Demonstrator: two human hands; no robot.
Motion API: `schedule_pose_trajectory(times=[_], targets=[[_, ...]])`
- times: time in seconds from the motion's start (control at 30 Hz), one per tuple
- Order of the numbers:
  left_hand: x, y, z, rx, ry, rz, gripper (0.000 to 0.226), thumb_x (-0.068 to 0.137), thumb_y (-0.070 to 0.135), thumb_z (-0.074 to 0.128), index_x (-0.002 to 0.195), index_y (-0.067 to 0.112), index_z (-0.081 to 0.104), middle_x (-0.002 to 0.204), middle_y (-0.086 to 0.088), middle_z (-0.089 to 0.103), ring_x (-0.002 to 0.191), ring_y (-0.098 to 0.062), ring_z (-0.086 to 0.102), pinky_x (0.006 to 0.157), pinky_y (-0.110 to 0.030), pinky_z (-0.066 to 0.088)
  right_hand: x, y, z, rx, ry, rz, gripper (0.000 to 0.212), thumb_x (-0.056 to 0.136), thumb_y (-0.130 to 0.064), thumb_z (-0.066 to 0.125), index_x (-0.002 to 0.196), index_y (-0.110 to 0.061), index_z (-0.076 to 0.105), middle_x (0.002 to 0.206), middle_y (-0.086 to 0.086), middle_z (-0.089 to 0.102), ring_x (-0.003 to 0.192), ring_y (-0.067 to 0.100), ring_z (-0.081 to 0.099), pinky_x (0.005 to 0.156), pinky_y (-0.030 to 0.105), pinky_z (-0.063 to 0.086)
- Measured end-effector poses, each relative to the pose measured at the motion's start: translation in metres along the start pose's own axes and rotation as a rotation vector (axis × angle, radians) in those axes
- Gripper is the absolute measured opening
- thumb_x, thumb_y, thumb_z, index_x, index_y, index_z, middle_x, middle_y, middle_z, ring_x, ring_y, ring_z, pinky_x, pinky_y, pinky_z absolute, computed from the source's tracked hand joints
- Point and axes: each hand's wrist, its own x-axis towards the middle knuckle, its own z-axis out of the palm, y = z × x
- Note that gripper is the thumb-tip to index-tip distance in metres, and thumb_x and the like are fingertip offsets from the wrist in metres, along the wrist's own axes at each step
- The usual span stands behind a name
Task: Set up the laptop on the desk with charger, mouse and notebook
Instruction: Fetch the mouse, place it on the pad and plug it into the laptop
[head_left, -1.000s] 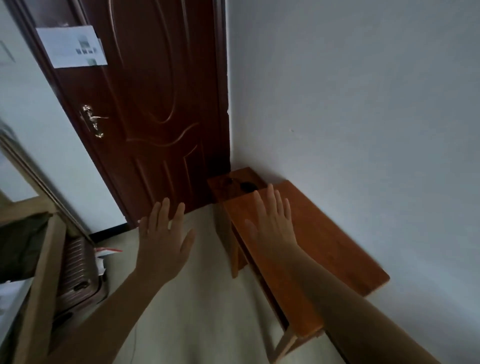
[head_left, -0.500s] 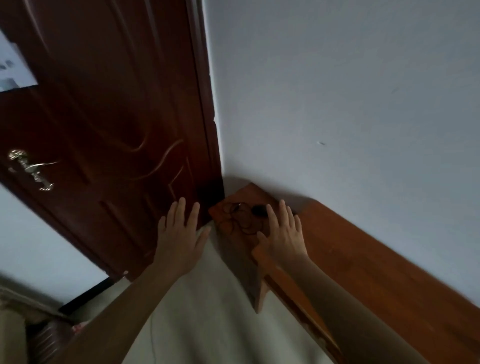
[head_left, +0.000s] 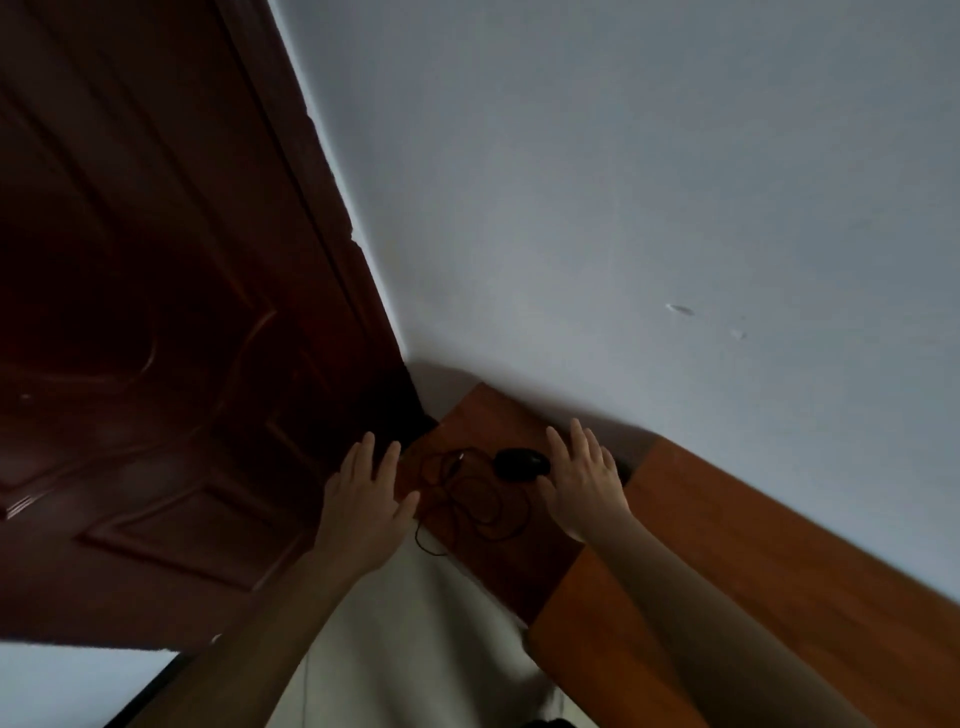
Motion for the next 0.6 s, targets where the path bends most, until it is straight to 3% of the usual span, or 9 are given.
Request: schedule_pose_trajectory(times=[0.3, 0.43, 0.6], targets=[[0.140, -0.026, 0.075, 0.006, -0.280, 0.173, 0.063, 0.096, 0.048, 0.042, 0.151, 0.020, 0.027, 0.159, -0.009, 0.022, 0.143, -0.027, 0.025, 0.111, -0.044, 0.034, 0.083, -0.002, 0.057, 0.074, -0.131, 0.183, 0.074, 0.101, -0.028, 0.049, 0.161, -0.026, 0.005, 0.169, 0.012, 0.001, 0.155, 0.032, 0.006, 0.122, 0.044, 0.021], [0.204, -0.037, 0.123, 0.028, -0.331, 0.314, 0.050, 0.095, 0.045, 0.047, 0.138, 0.019, 0.046, 0.133, -0.002, 0.051, 0.116, -0.019, 0.052, 0.092, -0.033, 0.048, 0.111, -0.015, 0.096, 0.115, -0.168, 0.340, 0.077, 0.099, -0.024, 0.052, 0.161, -0.027, 0.006, 0.168, 0.011, 0.004, 0.155, 0.032, 0.008, 0.122, 0.045, 0.022], [0.257, -0.052, 0.189, 0.048, -0.390, 0.461, 0.042, 0.093, 0.046, 0.048, 0.125, 0.019, 0.053, 0.116, -0.002, 0.055, 0.103, -0.020, 0.056, 0.079, -0.031, 0.051, 0.153, -0.027, 0.147, 0.095, -0.211, 0.378, 0.076, 0.097, -0.013, 0.051, 0.161, -0.025, 0.011, 0.167, 0.015, 0.007, 0.154, 0.036, 0.007, 0.123, 0.047, 0.016]])
